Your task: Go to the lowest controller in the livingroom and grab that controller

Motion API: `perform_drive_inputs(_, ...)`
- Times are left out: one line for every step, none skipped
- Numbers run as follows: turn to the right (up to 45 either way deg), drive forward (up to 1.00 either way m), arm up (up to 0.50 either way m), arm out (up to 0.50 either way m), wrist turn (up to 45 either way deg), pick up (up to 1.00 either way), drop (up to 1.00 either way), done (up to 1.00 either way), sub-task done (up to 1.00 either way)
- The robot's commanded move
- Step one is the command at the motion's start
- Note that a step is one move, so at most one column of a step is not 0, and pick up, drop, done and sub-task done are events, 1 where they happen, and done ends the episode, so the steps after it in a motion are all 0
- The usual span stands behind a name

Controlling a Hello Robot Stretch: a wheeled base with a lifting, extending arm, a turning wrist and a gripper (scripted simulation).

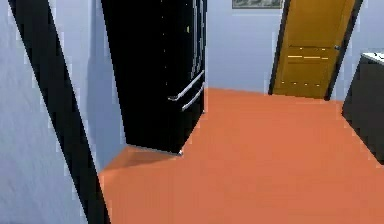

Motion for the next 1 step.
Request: perform_drive_inputs(-45.0,0.00,0.00,0.00,0.0,0.00,0.00,0.00,0.00)
